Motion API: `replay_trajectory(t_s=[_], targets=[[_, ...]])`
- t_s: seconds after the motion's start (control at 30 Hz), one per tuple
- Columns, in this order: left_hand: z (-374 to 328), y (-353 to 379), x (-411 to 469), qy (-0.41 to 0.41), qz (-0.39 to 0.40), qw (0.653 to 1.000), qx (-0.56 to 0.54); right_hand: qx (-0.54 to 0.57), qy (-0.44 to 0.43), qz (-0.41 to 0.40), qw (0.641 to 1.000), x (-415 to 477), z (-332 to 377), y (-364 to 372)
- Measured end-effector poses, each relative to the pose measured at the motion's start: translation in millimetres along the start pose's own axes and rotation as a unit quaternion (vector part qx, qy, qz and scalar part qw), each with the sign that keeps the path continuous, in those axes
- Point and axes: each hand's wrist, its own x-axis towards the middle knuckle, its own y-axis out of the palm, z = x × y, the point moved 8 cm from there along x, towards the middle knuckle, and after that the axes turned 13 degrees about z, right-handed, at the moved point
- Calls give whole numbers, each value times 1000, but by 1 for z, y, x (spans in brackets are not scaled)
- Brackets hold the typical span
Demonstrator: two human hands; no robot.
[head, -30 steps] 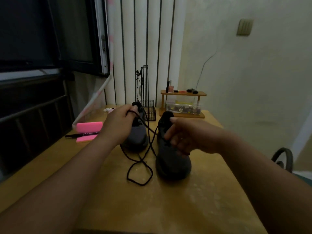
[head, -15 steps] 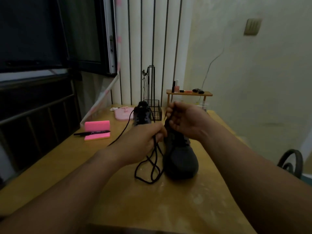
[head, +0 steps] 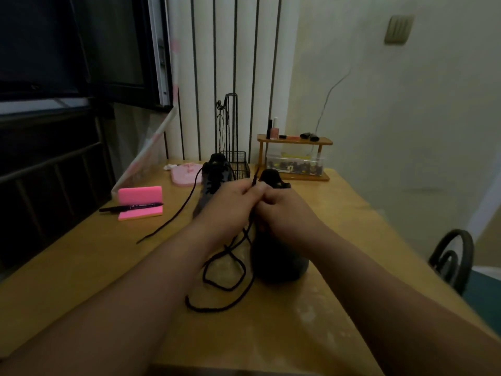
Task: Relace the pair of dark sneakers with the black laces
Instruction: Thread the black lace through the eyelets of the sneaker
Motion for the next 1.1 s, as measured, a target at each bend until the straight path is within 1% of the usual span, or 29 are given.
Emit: replay_trajectory(t_s=[0.03, 0.1, 0.17, 0.2, 0.27, 0.3, 0.37, 0.47, 0.5, 0.57, 0.63, 0.73, 0.83, 0.97, 1.1], targets=[[1, 0, 2, 9, -21, 999, -23, -3, -2, 0, 1000, 0, 0, 1], [9, -8, 4, 12, -82, 993, -89, 23, 1, -7, 1000, -2, -2, -5], [21, -17, 6, 4, -121, 981, -154, 45, 13, -49, 998, -3, -10, -23], [27, -20, 7, -5, -126, 981, -150, 22, 22, -87, 996, -4, -14, -37], [42, -24, 11, -39, -128, 988, -71, -46, 29, -148, 987, -4, -25, -60], [48, -22, 12, -57, -122, 990, -34, -67, 28, -150, 986, -2, -31, -63], [59, -13, 15, -81, -105, 991, -8, -92, 17, -104, 990, 4, -39, -57], [59, -3, 19, -64, -94, 990, 78, -157, -3, -21, 987, 18, -38, -41], [57, -2, 20, -47, -96, 989, 98, -187, -8, -15, 982, 22, -37, -39], [55, -5, 21, -14, -101, 989, 110, -219, -13, -36, 975, 27, -38, -40], [53, -9, 19, 15, -101, 988, 118, -215, -19, -56, 975, 27, -44, -41], [56, -11, 15, 37, -105, 985, 135, -196, -25, -50, 979, 25, -55, -41], [59, -10, 14, 30, -110, 984, 134, -191, -26, -46, 980, 25, -58, -42], [61, -9, 15, 11, -109, 983, 150, -198, -29, -65, 978, 24, -58, -40], [61, -11, 14, 20, -109, 982, 150, -190, -41, -72, 978, 22, -57, -39]])
